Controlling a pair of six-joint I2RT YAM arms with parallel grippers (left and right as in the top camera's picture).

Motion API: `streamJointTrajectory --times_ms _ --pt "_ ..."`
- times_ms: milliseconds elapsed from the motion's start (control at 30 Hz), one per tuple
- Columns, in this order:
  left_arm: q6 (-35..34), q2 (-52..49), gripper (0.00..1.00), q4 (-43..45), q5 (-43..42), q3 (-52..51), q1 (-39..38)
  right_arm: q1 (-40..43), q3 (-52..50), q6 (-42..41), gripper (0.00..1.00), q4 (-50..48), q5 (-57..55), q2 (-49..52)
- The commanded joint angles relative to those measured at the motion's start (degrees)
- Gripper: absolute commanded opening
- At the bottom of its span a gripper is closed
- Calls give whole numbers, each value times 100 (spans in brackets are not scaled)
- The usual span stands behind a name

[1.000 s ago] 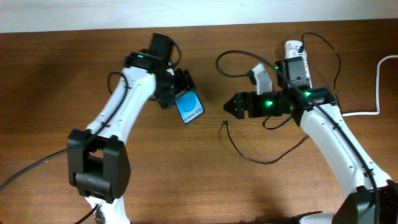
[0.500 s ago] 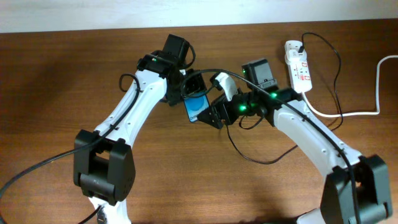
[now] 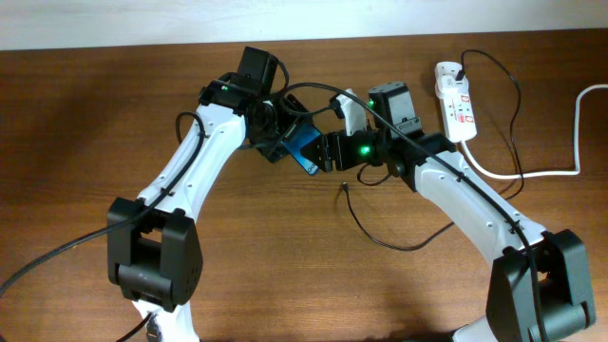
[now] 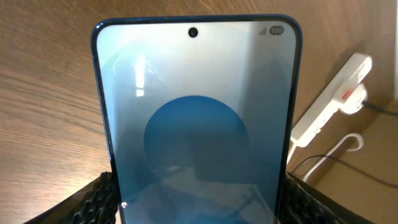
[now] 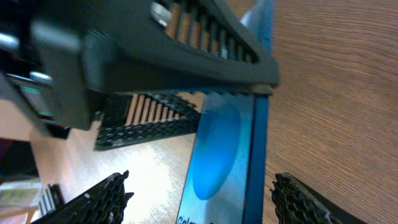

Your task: Plug charger to phone and switch on socket

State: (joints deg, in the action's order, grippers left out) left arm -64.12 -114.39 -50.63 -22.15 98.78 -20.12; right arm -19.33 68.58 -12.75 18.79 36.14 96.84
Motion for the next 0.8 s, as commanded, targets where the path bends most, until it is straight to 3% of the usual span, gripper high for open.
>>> streamJointTrajectory --times_ms 0,333,400,467,667,767 --pt "-643 31 0 221 -254 157 -20 -57 72 -326 71 -39 -415 136" --pt "-752 31 0 417 -446 157 -39 -59 72 -772 4 -426 -516 192" --pt "-706 31 2 415 -448 157 -37 -57 72 -767 4 -404 -487 190" --pt "-103 35 55 522 -448 157 -7 4 79 -702 4 -269 -352 164" --pt "1956 179 75 522 -293 157 437 1003 79 -660 4 142 1051 35" --pt "3735 269 99 522 -293 157 603 1779 133 -734 4 136 2546 4"
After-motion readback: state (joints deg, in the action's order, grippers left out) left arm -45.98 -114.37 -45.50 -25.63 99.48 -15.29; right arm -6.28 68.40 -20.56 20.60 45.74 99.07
